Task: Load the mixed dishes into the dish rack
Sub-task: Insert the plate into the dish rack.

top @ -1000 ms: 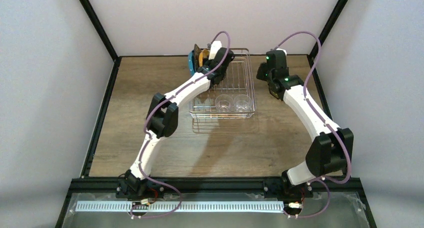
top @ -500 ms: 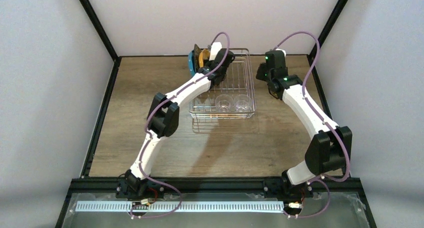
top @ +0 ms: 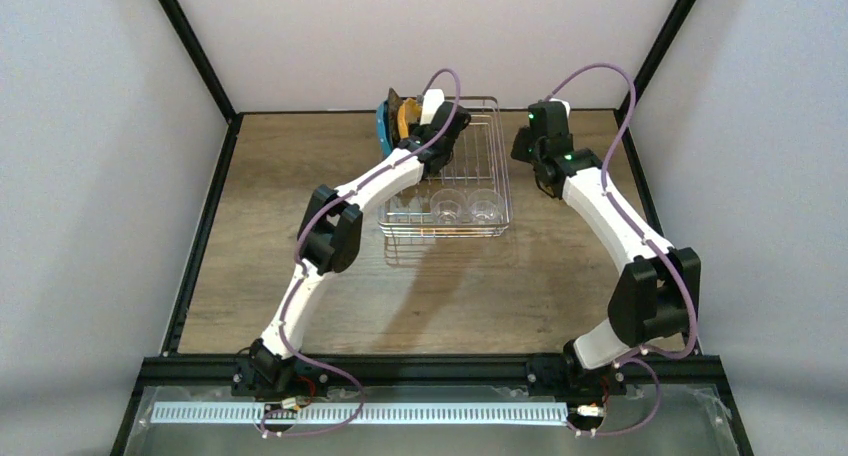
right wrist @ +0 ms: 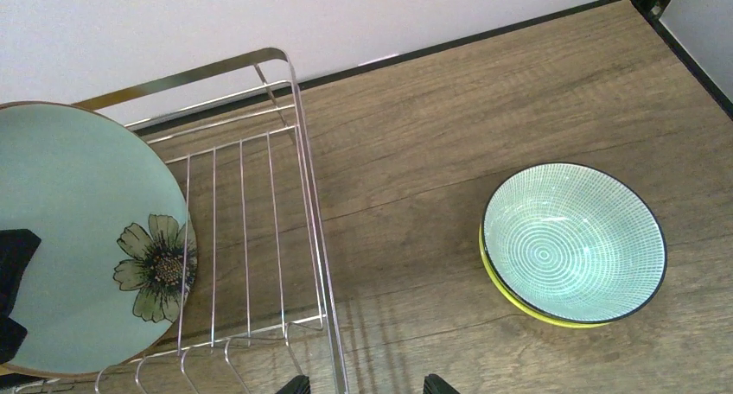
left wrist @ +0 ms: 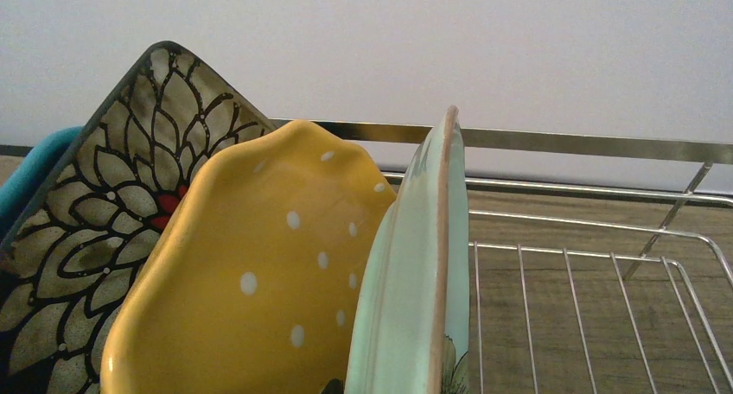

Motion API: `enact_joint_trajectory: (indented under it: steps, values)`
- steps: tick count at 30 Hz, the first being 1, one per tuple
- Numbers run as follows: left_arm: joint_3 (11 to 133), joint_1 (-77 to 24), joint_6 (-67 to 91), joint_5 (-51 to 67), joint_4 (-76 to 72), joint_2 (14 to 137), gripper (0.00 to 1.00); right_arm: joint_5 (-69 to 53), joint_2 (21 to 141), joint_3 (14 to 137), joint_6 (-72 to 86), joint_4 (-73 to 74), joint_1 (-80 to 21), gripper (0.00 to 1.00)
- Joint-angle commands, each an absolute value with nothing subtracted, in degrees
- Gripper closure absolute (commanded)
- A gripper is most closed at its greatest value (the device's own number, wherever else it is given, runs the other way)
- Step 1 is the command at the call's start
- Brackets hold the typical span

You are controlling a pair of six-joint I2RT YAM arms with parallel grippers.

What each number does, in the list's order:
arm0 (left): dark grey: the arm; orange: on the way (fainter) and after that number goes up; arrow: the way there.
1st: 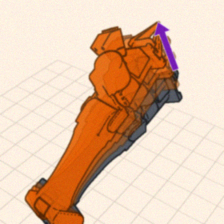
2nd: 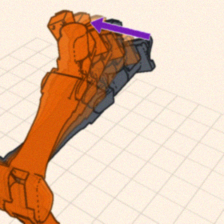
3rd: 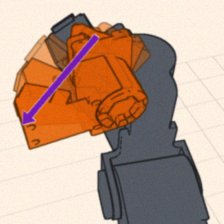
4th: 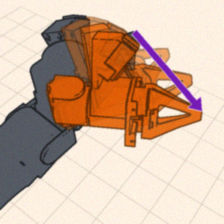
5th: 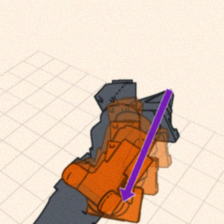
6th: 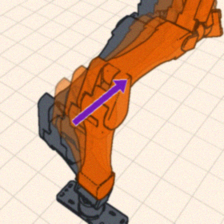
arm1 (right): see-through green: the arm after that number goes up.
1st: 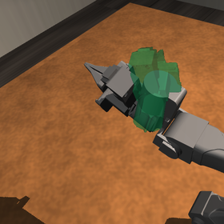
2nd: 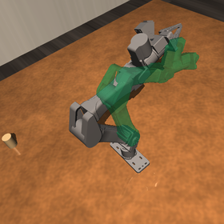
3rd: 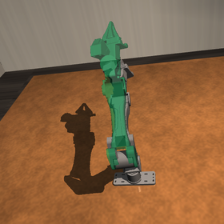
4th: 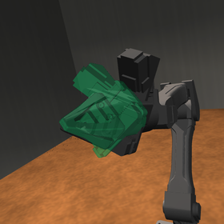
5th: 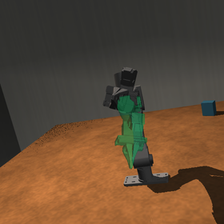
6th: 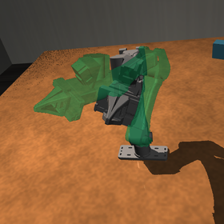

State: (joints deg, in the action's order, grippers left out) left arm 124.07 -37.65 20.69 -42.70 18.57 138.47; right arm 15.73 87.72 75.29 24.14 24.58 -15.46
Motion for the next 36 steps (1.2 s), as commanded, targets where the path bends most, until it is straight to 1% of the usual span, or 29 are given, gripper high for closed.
enact_joint_trajectory:
  steps: [1,8,21,22,25,30,34,36]
  values:
    - [124.67,-37.30,21.51,-44.86,14.87,138.81,0.97,17.18,88.98,75.87,23.73,23.76,-15.54,0.23]
    - [124.50,-37.35,22.48,-44.98,16.00,139.47,0.95,17.48,89.10,75.84,23.80,24.02,-15.54,0.22]
    - [122.54,-37.35,23.28,-44.04,17.28,139.90,0.77,17.43,88.34,74.91,24.61,24.28,-15.47,0.22]
    - [122.40,-37.34,23.45,-43.96,17.41,140.00,0.76,17.47,88.25,74.91,24.61,24.36,-15.48,0.22]
    - [122.18,-37.35,23.74,-43.78,18.10,140.08,0.65,17.43,87.97,74.69,24.70,24.45,-15.48,0.22]
    - [121.48,-37.34,24.28,-43.92,19.24,140.03,0.58,17.41,87.34,74.41,24.96,24.71,-15.55,0.22]
    - [121.20,-37.31,24.41,-44.29,19.65,139.53,0.45,17.28,86.93,74.29,25.13,25.03,-15.53,0.22]
    - [121.20,-37.35,24.36,-44.25,19.84,139.24,0.42,17.25,86.72,74.20,25.25,25.14,-15.55,0.21]
